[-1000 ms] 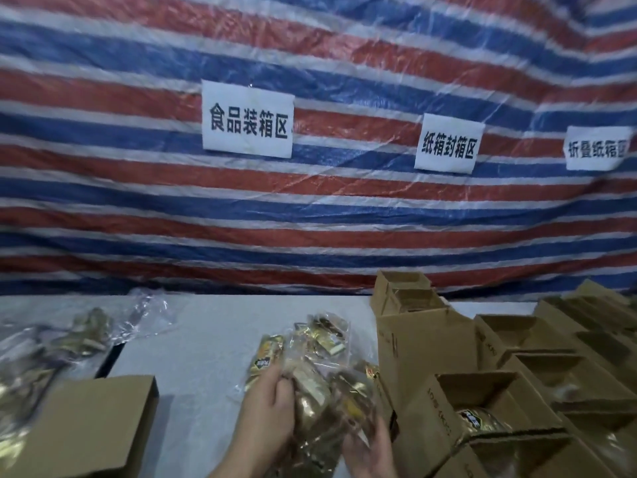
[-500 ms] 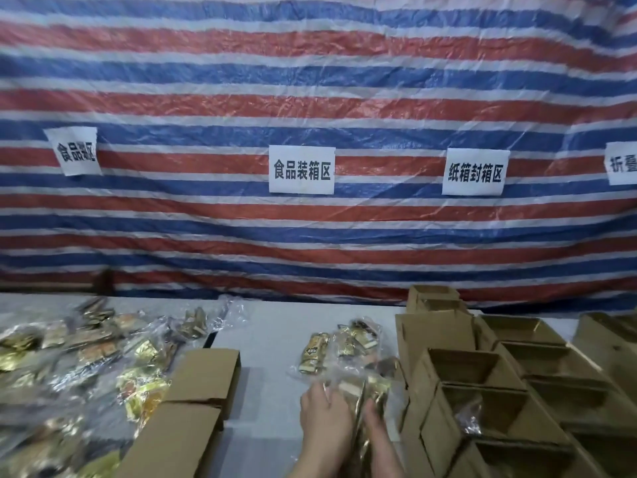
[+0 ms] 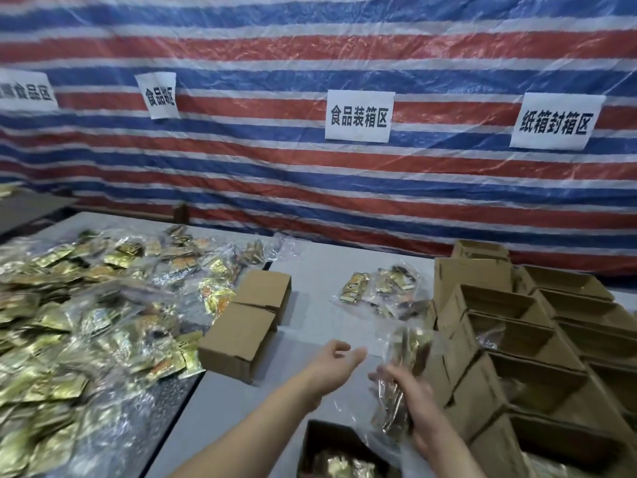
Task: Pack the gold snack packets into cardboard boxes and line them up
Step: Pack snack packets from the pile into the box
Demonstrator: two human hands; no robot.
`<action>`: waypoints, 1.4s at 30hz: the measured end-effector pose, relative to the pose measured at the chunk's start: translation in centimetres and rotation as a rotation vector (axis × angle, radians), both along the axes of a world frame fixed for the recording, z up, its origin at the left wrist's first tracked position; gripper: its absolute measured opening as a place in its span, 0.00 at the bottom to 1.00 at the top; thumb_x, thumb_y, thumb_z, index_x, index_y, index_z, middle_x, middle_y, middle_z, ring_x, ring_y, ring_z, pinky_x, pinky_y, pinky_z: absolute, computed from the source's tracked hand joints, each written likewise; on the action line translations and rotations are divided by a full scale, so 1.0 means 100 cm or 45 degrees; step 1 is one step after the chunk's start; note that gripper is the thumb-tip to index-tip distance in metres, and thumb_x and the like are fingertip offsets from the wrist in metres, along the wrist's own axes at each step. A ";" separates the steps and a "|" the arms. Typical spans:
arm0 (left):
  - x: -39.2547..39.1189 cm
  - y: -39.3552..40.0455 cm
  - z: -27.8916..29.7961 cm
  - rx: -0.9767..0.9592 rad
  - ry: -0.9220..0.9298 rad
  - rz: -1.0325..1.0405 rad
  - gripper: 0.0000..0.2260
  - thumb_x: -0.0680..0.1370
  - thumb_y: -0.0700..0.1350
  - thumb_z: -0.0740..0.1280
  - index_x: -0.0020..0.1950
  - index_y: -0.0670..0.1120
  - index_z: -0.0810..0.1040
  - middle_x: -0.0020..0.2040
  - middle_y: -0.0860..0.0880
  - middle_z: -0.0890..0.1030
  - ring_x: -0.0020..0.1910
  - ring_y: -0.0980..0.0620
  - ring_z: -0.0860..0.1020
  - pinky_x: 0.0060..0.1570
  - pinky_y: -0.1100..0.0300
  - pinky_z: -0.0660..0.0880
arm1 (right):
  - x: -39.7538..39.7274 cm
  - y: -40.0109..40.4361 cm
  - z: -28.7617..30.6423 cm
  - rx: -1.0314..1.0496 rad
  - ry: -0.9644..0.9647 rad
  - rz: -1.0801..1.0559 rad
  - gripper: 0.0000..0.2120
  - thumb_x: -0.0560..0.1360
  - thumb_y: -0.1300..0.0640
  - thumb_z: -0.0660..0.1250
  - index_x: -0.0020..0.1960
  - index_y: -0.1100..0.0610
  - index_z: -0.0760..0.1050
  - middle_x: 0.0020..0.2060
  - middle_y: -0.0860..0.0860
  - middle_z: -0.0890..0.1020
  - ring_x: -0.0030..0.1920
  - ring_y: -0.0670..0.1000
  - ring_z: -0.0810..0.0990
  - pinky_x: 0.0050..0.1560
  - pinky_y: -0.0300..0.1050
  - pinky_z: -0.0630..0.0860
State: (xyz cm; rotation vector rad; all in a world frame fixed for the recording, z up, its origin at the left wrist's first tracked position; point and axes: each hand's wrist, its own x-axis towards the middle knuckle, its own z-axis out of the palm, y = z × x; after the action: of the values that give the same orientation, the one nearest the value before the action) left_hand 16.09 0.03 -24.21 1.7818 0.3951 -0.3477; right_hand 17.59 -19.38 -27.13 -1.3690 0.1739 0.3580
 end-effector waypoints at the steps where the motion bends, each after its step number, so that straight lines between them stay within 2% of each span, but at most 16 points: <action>1: -0.008 0.010 -0.014 0.081 -0.017 -0.002 0.23 0.77 0.60 0.65 0.67 0.50 0.70 0.65 0.47 0.74 0.60 0.51 0.75 0.64 0.55 0.71 | -0.010 0.024 0.006 -0.017 0.045 0.005 0.18 0.75 0.59 0.71 0.63 0.62 0.74 0.50 0.60 0.85 0.50 0.58 0.85 0.55 0.58 0.80; 5: -0.032 0.043 -0.083 0.528 0.065 -0.180 0.22 0.81 0.55 0.60 0.74 0.50 0.64 0.73 0.46 0.66 0.71 0.49 0.67 0.67 0.61 0.63 | -0.011 0.023 -0.009 -0.232 -0.056 0.101 0.19 0.73 0.58 0.75 0.62 0.58 0.75 0.48 0.53 0.86 0.45 0.53 0.86 0.43 0.44 0.80; 9: -0.046 0.056 -0.137 0.507 0.200 -0.259 0.22 0.83 0.55 0.56 0.75 0.47 0.64 0.74 0.47 0.67 0.73 0.51 0.66 0.69 0.62 0.60 | -0.012 0.028 -0.023 -0.614 -0.129 0.652 0.34 0.61 0.48 0.78 0.65 0.51 0.73 0.57 0.49 0.84 0.58 0.48 0.82 0.61 0.46 0.77; 11: -0.050 0.055 -0.147 0.406 0.210 -0.224 0.19 0.84 0.55 0.53 0.71 0.50 0.70 0.71 0.48 0.73 0.68 0.50 0.71 0.61 0.63 0.68 | -0.010 0.034 -0.032 -0.827 -0.211 0.902 0.31 0.63 0.46 0.76 0.65 0.48 0.75 0.57 0.45 0.83 0.59 0.44 0.80 0.64 0.41 0.74; 13: -0.052 0.053 -0.151 0.338 0.260 -0.191 0.17 0.84 0.57 0.51 0.67 0.55 0.72 0.64 0.50 0.76 0.56 0.49 0.76 0.43 0.62 0.77 | -0.006 0.040 -0.038 -1.040 -0.251 1.133 0.23 0.66 0.44 0.74 0.60 0.43 0.77 0.54 0.43 0.83 0.55 0.43 0.81 0.60 0.40 0.76; 16: -0.054 0.052 -0.153 0.244 0.257 -0.116 0.12 0.83 0.58 0.51 0.58 0.59 0.72 0.55 0.51 0.77 0.43 0.56 0.78 0.28 0.64 0.76 | -0.001 0.049 -0.050 -1.249 -0.207 1.330 0.23 0.67 0.44 0.72 0.61 0.39 0.74 0.54 0.43 0.82 0.55 0.44 0.80 0.59 0.39 0.75; 18: -0.053 0.052 -0.156 0.234 0.185 -0.121 0.13 0.83 0.57 0.52 0.58 0.57 0.74 0.57 0.51 0.78 0.45 0.59 0.78 0.32 0.68 0.76 | 0.002 0.057 -0.059 -1.347 -0.183 1.438 0.20 0.70 0.44 0.70 0.60 0.41 0.74 0.54 0.43 0.81 0.57 0.47 0.79 0.56 0.38 0.74; 20: -0.054 0.051 -0.161 0.247 0.147 -0.123 0.16 0.84 0.56 0.53 0.63 0.54 0.75 0.61 0.51 0.79 0.55 0.56 0.77 0.46 0.67 0.75 | 0.004 0.068 -0.070 -1.449 -0.175 1.542 0.16 0.70 0.41 0.68 0.57 0.40 0.73 0.55 0.43 0.80 0.60 0.50 0.78 0.55 0.39 0.70; 23: -0.053 0.052 -0.168 0.244 0.135 -0.050 0.17 0.84 0.55 0.54 0.64 0.51 0.78 0.63 0.50 0.80 0.60 0.56 0.76 0.55 0.66 0.70 | 0.005 0.090 -0.089 -1.585 -0.216 1.608 0.26 0.75 0.38 0.61 0.72 0.36 0.65 0.72 0.45 0.71 0.72 0.50 0.69 0.73 0.48 0.62; 26: -0.051 0.052 -0.172 0.225 0.136 0.001 0.16 0.83 0.53 0.57 0.64 0.51 0.78 0.63 0.50 0.80 0.59 0.56 0.76 0.56 0.66 0.71 | 0.009 0.095 -0.108 -1.822 -0.231 1.707 0.34 0.77 0.48 0.64 0.78 0.38 0.51 0.75 0.54 0.67 0.73 0.57 0.68 0.74 0.56 0.62; 29: -0.049 0.046 -0.177 0.264 0.125 -0.013 0.16 0.84 0.52 0.55 0.65 0.49 0.77 0.63 0.49 0.80 0.61 0.52 0.77 0.56 0.64 0.72 | 0.006 0.084 -0.113 -1.713 -0.249 1.619 0.36 0.74 0.47 0.69 0.78 0.42 0.58 0.72 0.51 0.72 0.71 0.54 0.71 0.72 0.48 0.66; 32: -0.047 0.041 -0.178 0.251 0.135 0.018 0.16 0.84 0.52 0.55 0.62 0.48 0.79 0.60 0.47 0.81 0.58 0.51 0.78 0.55 0.63 0.73 | 0.007 0.076 -0.109 -1.570 -0.195 1.464 0.29 0.67 0.39 0.71 0.67 0.45 0.73 0.61 0.44 0.80 0.61 0.48 0.78 0.62 0.42 0.73; 36: -0.044 0.039 -0.178 0.274 0.133 0.033 0.15 0.84 0.51 0.56 0.58 0.47 0.80 0.56 0.46 0.83 0.54 0.49 0.80 0.47 0.62 0.73 | 0.007 0.073 -0.107 -1.658 -0.265 1.353 0.14 0.70 0.48 0.64 0.49 0.53 0.80 0.47 0.52 0.85 0.49 0.54 0.82 0.47 0.41 0.72; 38: -0.045 0.038 -0.178 0.291 0.135 0.026 0.15 0.84 0.51 0.56 0.58 0.47 0.80 0.56 0.46 0.83 0.55 0.50 0.80 0.48 0.63 0.72 | 0.000 0.072 -0.114 -1.703 -0.098 1.456 0.19 0.75 0.44 0.60 0.60 0.52 0.79 0.59 0.54 0.82 0.59 0.55 0.79 0.57 0.44 0.72; 40: -0.047 0.038 -0.179 0.333 0.139 0.002 0.16 0.84 0.52 0.55 0.59 0.49 0.80 0.58 0.47 0.82 0.57 0.50 0.79 0.52 0.63 0.72 | -0.008 0.073 -0.124 -1.593 0.251 1.500 0.27 0.80 0.41 0.54 0.76 0.49 0.66 0.73 0.50 0.70 0.71 0.52 0.69 0.72 0.47 0.62; 42: -0.048 0.037 -0.179 0.385 0.145 -0.001 0.16 0.84 0.54 0.55 0.61 0.51 0.79 0.60 0.48 0.81 0.60 0.50 0.78 0.55 0.63 0.72 | -0.013 0.075 -0.130 -1.447 0.468 1.385 0.26 0.82 0.43 0.55 0.78 0.50 0.61 0.75 0.48 0.66 0.73 0.49 0.65 0.74 0.44 0.57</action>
State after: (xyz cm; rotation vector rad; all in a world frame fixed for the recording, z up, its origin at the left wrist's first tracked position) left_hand 11.24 3.75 -42.08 2.0621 0.5511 -0.4075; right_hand 16.27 -11.92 -40.10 -2.4396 -0.1254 1.5997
